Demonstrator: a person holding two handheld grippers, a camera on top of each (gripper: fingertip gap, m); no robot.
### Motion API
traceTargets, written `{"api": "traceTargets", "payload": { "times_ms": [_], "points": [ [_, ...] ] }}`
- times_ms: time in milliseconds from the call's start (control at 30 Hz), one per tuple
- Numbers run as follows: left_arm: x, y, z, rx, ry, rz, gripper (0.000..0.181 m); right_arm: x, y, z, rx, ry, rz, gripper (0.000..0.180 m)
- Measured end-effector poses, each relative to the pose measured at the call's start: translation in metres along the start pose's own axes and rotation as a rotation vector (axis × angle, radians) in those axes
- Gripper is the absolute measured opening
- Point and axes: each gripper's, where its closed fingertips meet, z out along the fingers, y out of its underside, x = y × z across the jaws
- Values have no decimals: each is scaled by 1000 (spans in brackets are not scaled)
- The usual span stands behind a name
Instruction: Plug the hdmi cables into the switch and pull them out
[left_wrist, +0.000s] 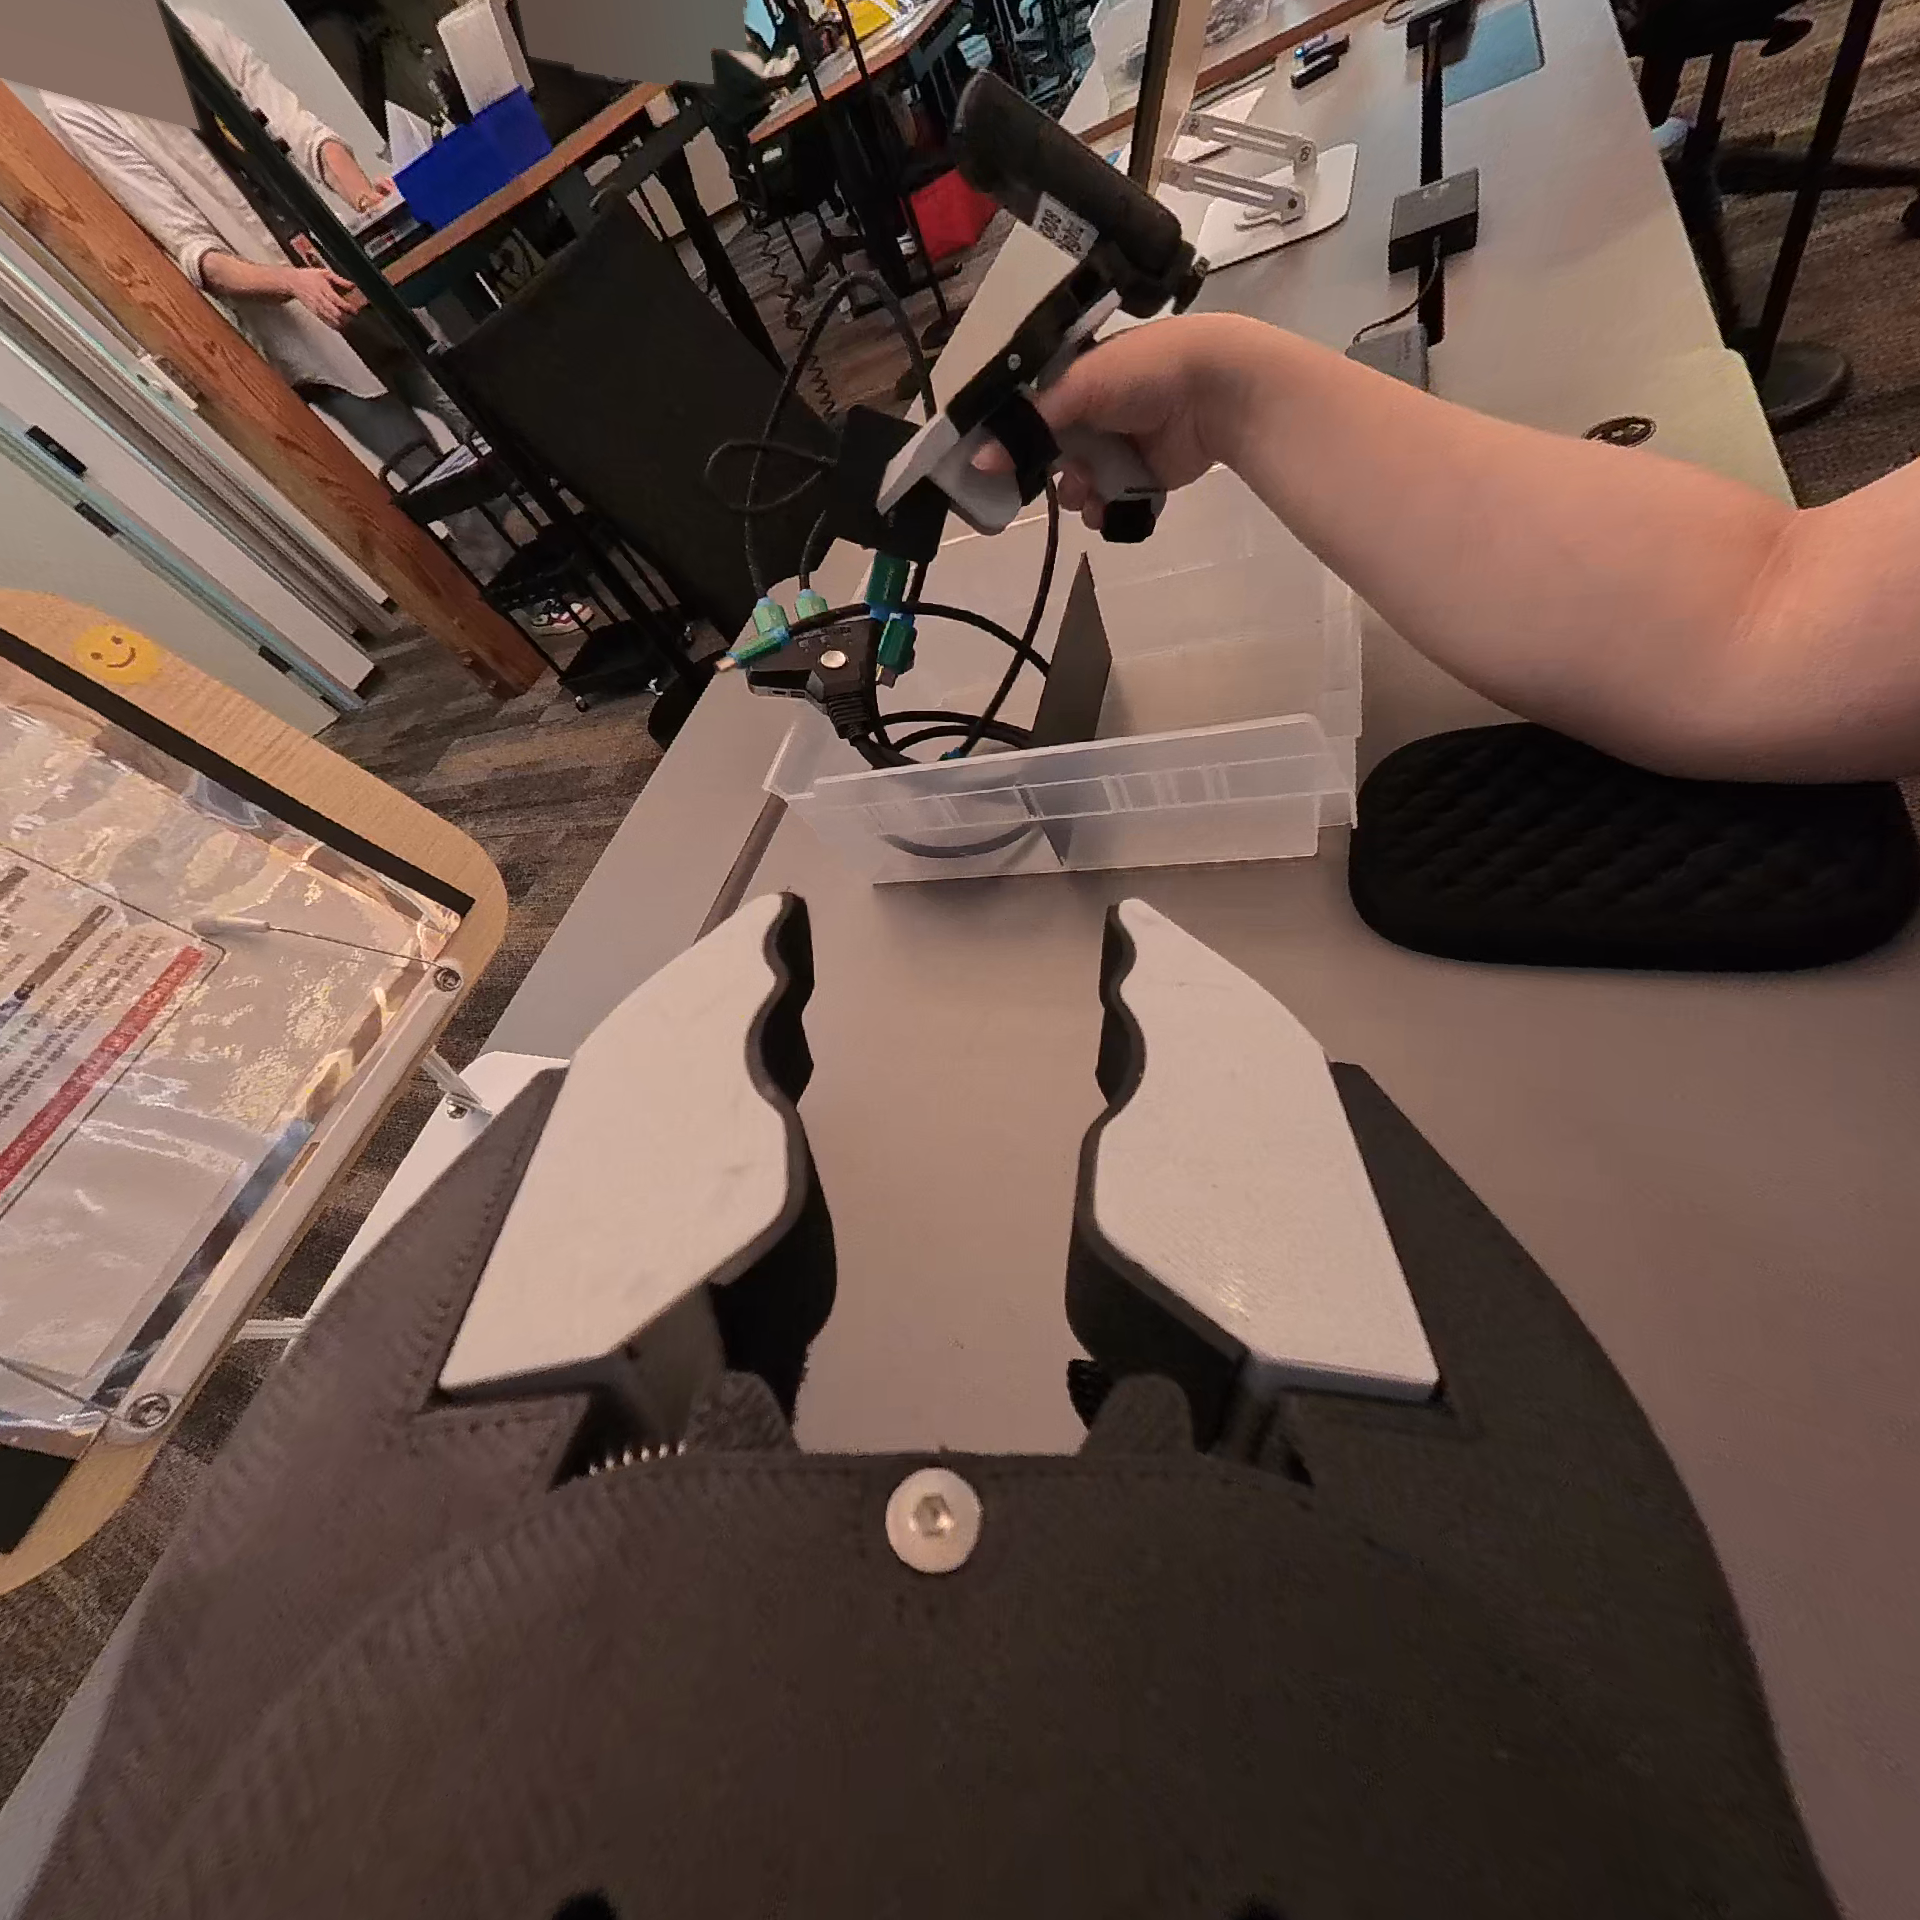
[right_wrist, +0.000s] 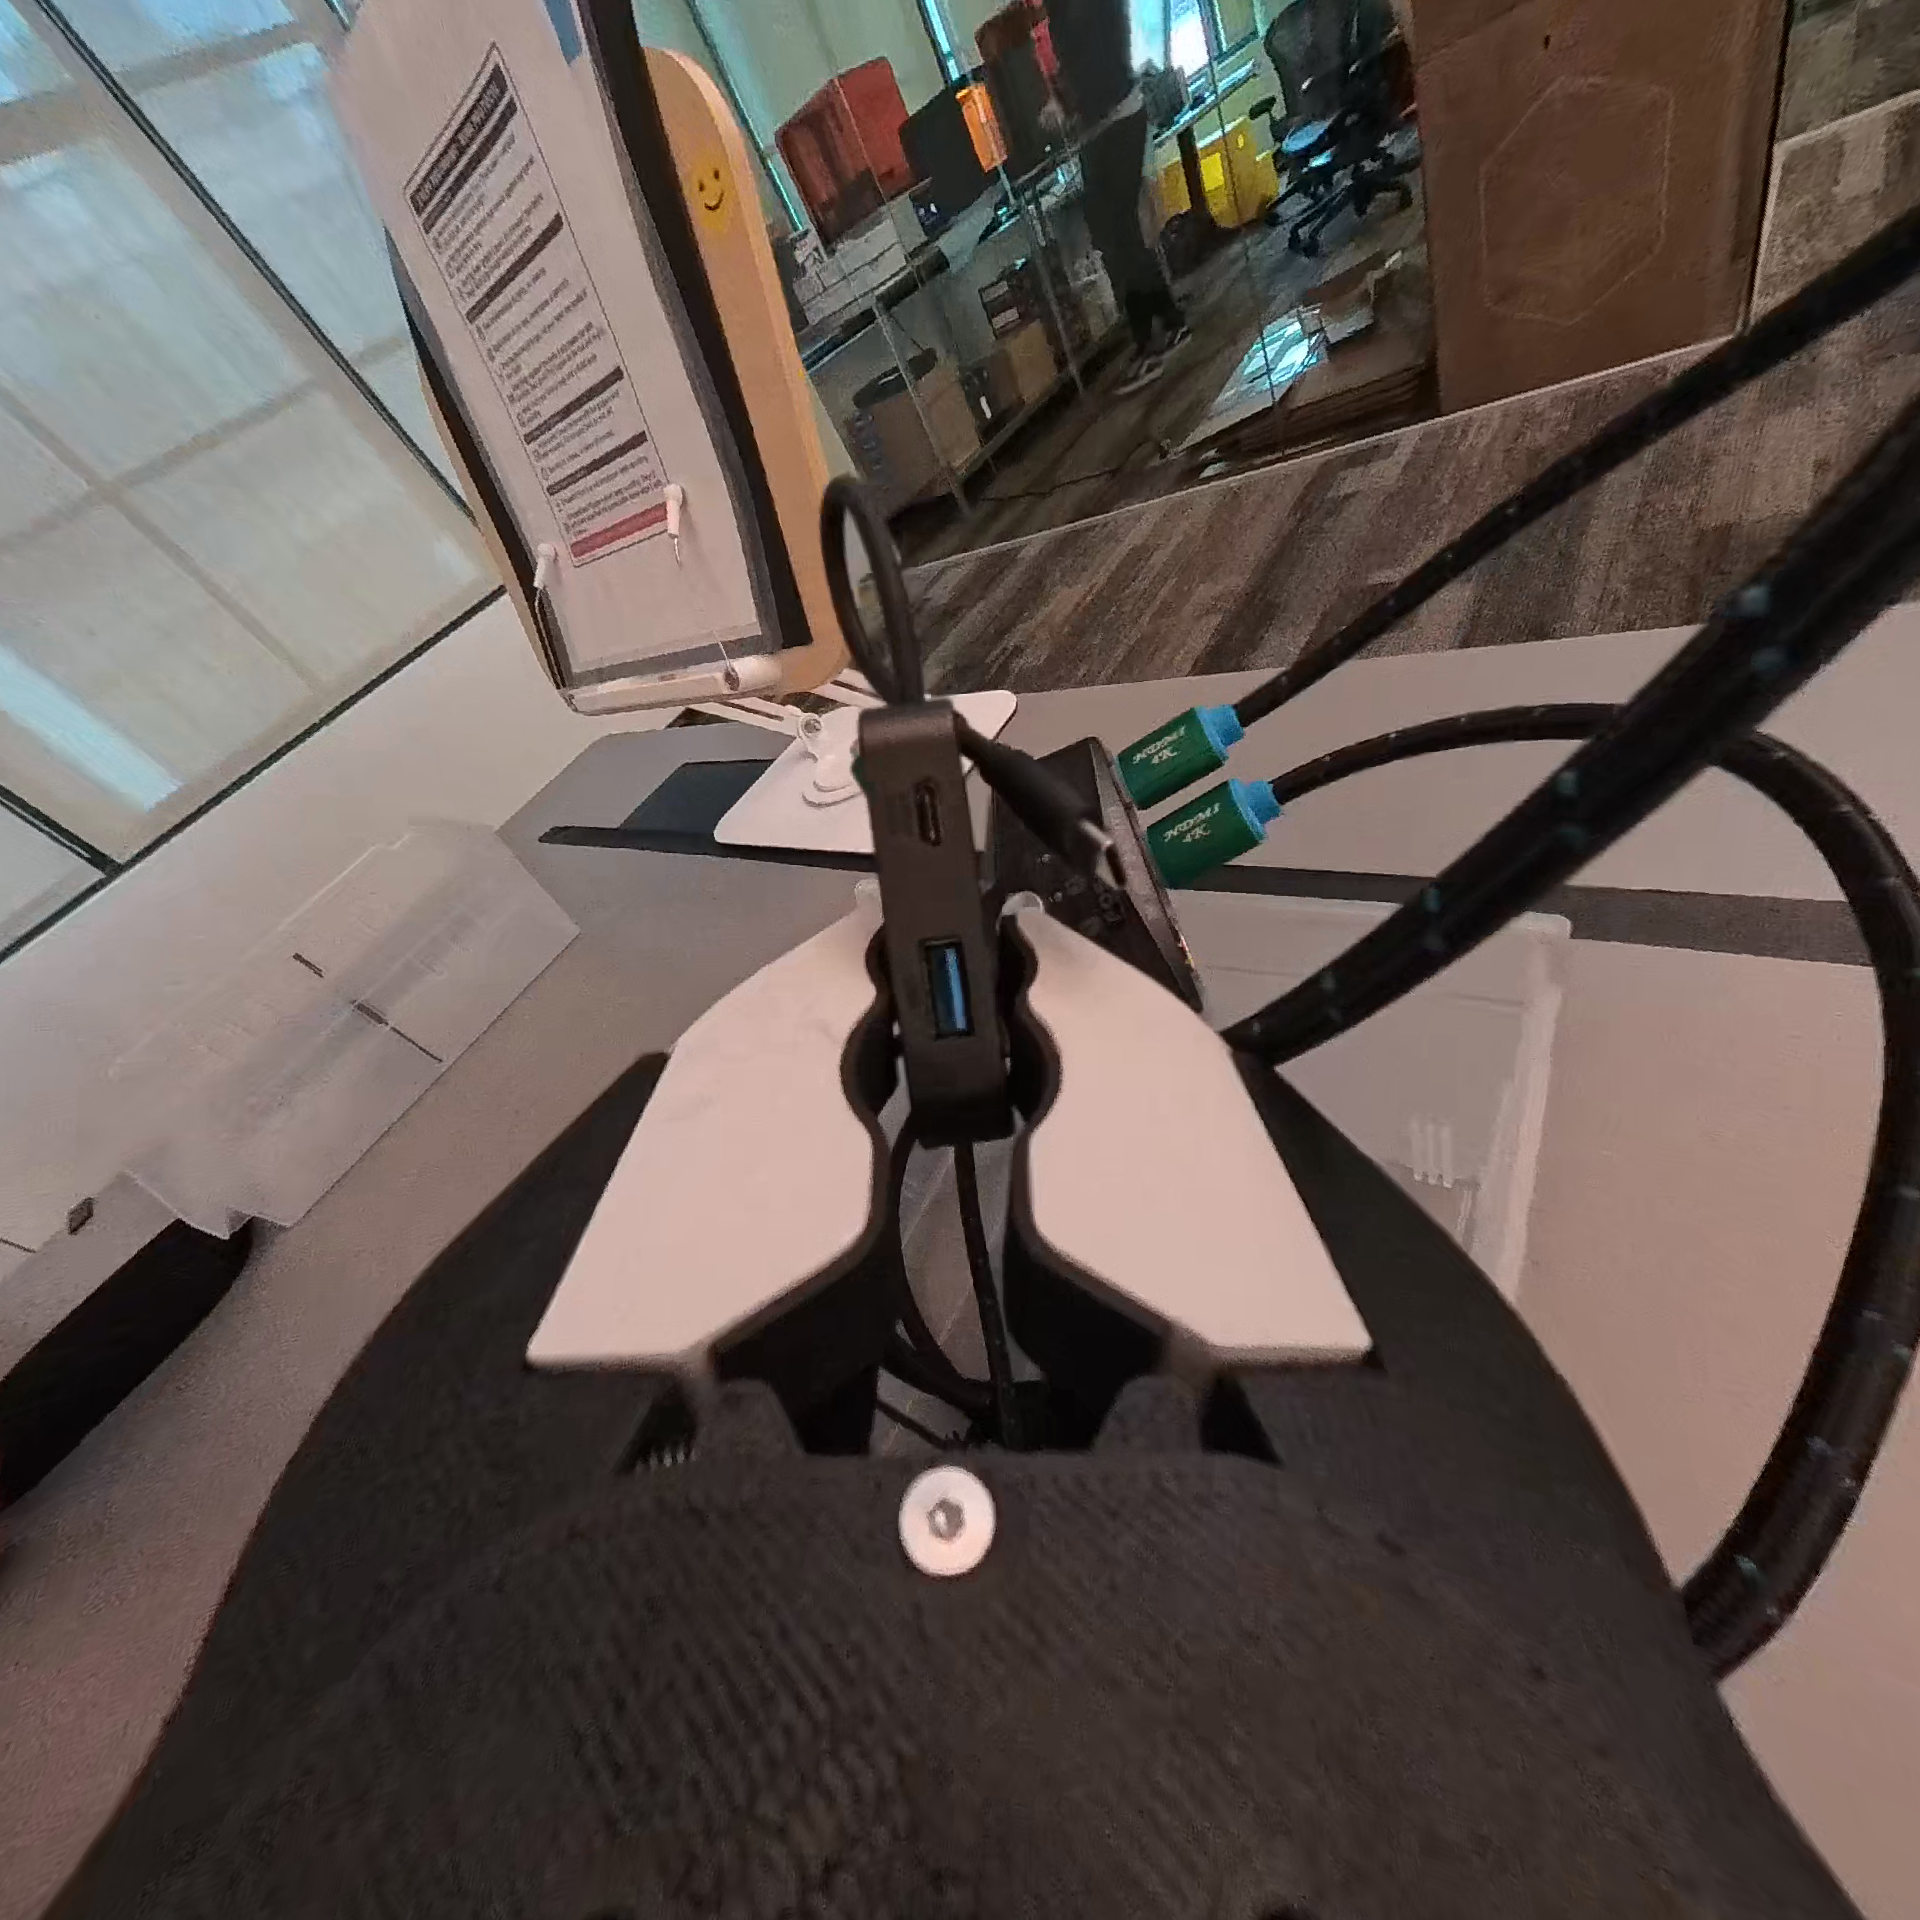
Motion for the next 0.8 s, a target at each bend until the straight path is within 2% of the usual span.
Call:
{"api": "traceTargets", "payload": {
  "times_ms": [100,233,300,367,533,667,800],
  "points": [
    [-2,-1,-2,8,-1,-12,52,-2,-6,-4,9,3,-49,21],
    [-4,1,-1,13,6,-37,52,-21,-31,-14,105,-14,-143,23],
    [-5,3,1,2,5,-40,52,-24,-34,-16,93,41,-234,15],
    [-4,5,3,-8,7,-39,52,-19,-31,-15,45,121,-302,15],
    [-2,6,5,-22,9,-33,52,-15,-16,-22,-56,125,-204,14],
    [-2,8,4,-34,8,-32,52,0,22,-26,-238,97,-146,14],
    [-3,7,3,-27,11,-38,51,2,25,-26,-220,54,-155,14]
  ]
}}
